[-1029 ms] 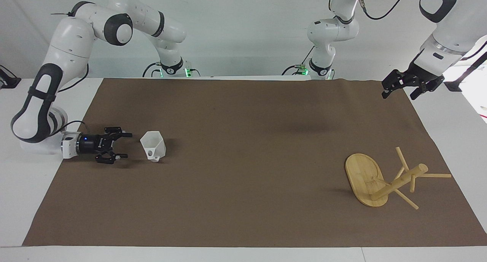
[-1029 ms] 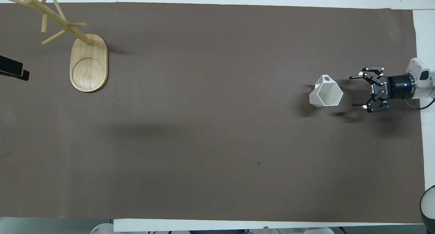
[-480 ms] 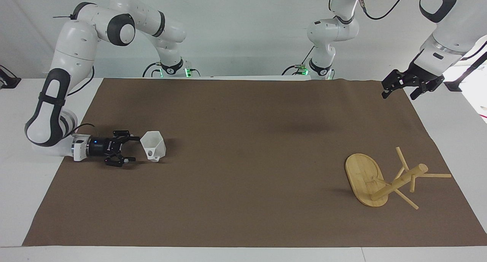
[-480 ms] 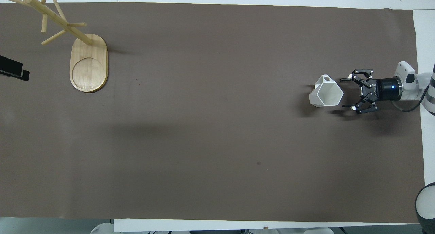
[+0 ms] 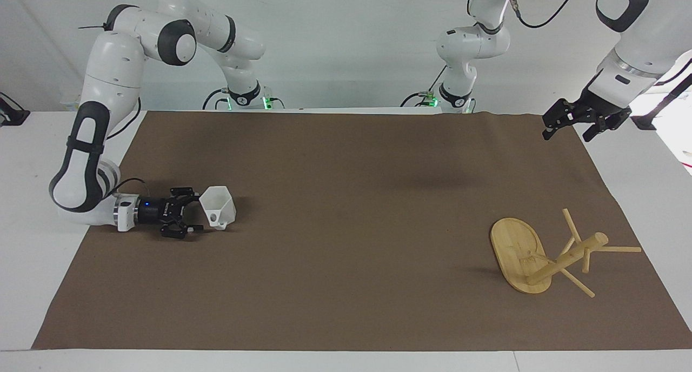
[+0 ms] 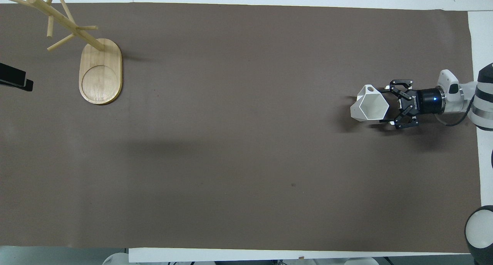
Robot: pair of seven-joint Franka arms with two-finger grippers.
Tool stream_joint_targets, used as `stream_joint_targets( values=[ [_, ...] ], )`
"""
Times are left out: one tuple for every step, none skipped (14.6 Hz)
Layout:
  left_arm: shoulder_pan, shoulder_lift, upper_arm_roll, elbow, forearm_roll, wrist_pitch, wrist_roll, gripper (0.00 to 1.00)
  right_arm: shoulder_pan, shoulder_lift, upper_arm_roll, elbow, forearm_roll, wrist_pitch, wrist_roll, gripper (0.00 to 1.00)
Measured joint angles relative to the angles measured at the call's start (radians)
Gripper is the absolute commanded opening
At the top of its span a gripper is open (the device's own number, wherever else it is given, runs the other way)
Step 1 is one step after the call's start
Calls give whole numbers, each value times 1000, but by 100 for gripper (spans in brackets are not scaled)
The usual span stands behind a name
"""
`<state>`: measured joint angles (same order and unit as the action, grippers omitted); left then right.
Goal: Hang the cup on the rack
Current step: 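Close the right gripper on the white cup's body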
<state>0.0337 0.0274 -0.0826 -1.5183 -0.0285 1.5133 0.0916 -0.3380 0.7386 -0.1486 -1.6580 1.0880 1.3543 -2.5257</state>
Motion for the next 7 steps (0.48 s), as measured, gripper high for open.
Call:
stream_joint_targets(
  values=[
    [0, 0, 0, 0, 0, 0, 0, 100, 5, 0, 0, -1, 0, 0, -2, 100],
    [0, 0, 0, 0, 0, 0, 0, 100, 8, -1, 0, -2, 0, 0, -4, 100],
    [0, 0, 0, 0, 0, 0, 0, 100, 9, -2, 0, -4, 5, 0, -6, 100],
    [0, 0, 0, 0, 0, 0, 0, 100, 11, -3, 0, -6, 17, 0, -9, 100],
    [0, 0, 0, 0, 0, 0, 0, 100, 17, -4, 0, -9, 26, 0, -11, 100],
    [0, 0, 0, 0, 0, 0, 0, 100, 26, -5, 0, -11, 29, 0, -12, 100],
    [0, 0, 0, 0, 0, 0, 0, 100, 34, -5, 0, -13, 30, 0, -12, 100]
  ],
)
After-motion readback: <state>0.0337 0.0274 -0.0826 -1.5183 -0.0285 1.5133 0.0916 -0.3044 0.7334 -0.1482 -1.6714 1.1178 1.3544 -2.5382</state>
